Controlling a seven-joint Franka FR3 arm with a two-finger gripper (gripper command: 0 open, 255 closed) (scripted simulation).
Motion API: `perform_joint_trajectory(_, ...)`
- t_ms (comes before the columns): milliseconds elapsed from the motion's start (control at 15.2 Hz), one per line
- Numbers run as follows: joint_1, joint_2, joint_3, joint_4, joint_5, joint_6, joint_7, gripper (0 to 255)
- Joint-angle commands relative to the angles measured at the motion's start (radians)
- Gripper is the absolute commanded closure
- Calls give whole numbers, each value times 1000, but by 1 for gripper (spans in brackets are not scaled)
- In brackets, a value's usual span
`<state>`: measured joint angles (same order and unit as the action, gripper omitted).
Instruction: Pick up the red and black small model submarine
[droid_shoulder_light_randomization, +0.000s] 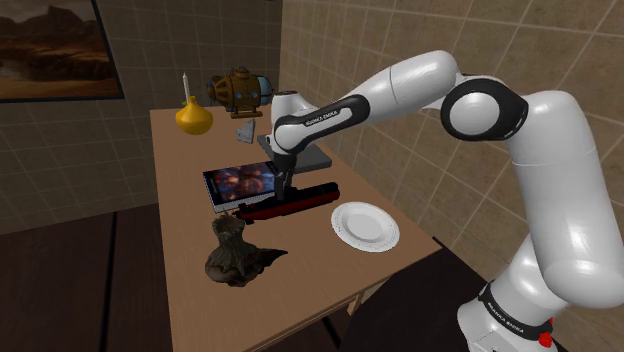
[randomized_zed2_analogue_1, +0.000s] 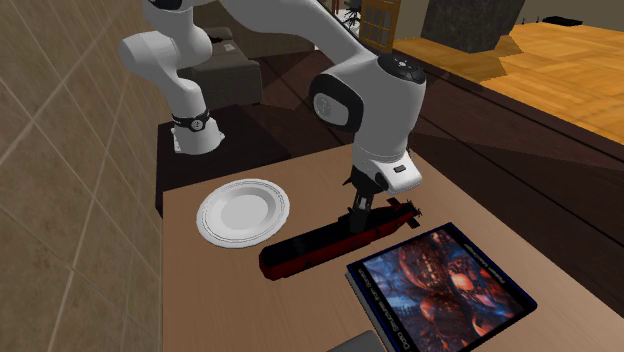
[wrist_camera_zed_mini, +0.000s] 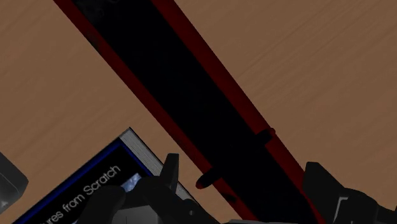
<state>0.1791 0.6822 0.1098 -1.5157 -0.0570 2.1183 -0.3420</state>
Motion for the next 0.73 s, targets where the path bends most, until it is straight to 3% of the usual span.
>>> perform_joint_trajectory(0,1,8,0,-6,-1,14,2,0)
perform_joint_trajectory(66,2,8,0,-6,-1,14,2,0)
perform_joint_trajectory(132,1,8,0,-5,-1,13,2,255)
perform_joint_trajectory(660,2,6,0,-8,-1,14,2,255)
